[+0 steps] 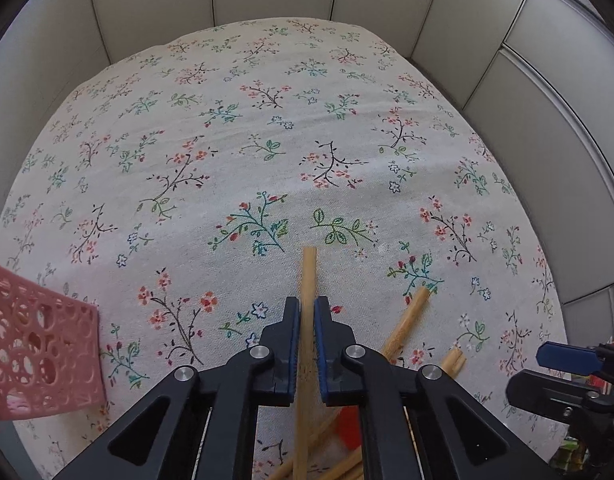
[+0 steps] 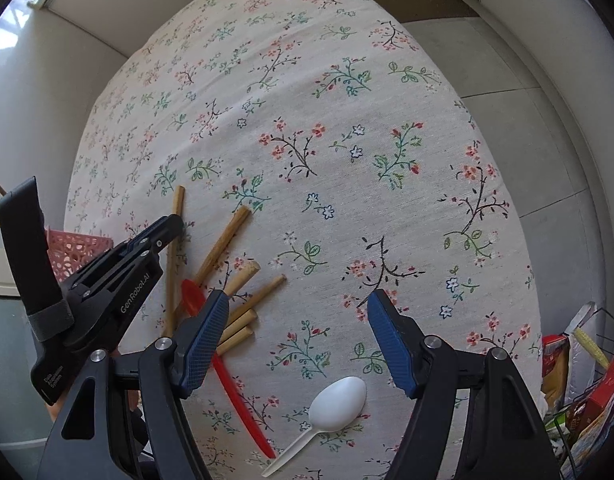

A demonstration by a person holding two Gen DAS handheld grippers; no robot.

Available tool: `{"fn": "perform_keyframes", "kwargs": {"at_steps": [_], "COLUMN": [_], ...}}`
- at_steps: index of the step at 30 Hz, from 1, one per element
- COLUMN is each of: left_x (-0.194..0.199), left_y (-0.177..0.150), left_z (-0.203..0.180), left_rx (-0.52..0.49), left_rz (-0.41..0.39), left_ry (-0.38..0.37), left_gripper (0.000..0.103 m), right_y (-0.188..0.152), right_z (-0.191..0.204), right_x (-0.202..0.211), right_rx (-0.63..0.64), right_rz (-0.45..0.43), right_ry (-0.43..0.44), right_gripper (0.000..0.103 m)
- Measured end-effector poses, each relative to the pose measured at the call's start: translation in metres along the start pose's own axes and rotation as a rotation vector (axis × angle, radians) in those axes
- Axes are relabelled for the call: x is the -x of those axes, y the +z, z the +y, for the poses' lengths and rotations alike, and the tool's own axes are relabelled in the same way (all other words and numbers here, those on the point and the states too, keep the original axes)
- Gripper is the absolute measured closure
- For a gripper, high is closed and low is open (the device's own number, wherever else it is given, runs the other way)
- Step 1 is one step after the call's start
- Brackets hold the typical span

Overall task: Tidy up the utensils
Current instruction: 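Grasp a chopstick with the right tool while the left tool lifts its chopstick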

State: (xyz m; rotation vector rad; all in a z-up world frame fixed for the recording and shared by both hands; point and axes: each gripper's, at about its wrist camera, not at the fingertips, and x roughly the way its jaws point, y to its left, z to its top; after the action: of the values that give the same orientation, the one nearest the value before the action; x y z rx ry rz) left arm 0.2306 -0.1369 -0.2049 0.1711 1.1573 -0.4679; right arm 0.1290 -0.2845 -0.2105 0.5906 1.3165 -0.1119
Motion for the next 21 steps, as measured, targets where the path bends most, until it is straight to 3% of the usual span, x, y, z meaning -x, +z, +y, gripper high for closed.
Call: {"fn": "perform_keyframes", "kwargs": {"at_steps": [7, 9, 11, 14, 21], "left_x": [0.037, 0.046, 0.054, 0.068, 0.093], "left_y": [-0.010, -0.015, -0.019, -0.025, -0.036], "left_z": [0.003, 0.008, 0.013, 0.022, 0.034], "left_rx": [-0.020, -0.020, -0.020, -0.016, -0.004], "left_rz": [-0.052, -0.063, -0.074, -0.095, -0.131], "left_ry": [-0.010, -0.011, -0.014, -0.020, -0.023], "left_gripper": [0.096, 0.096, 0.096, 0.096, 0.096], "right_y": [0.001, 0.003, 0.005, 0.006, 0.010], "right_z": [0.007, 0.007, 0.006, 0.005, 0.009], "right_x": [-0.013, -0.017, -0.024, -0.033, -0.049], "right_rx": [-0.025, -0.045, -0.077, -0.129, -0.199], "right_rz": [0.020, 0.023, 0.042, 0.072, 0.087], "right_ry": [0.038, 0.061, 0.096, 0.168, 0.222], "right_gripper": [0.030, 0.038, 0.053, 0.065, 0.074]}}
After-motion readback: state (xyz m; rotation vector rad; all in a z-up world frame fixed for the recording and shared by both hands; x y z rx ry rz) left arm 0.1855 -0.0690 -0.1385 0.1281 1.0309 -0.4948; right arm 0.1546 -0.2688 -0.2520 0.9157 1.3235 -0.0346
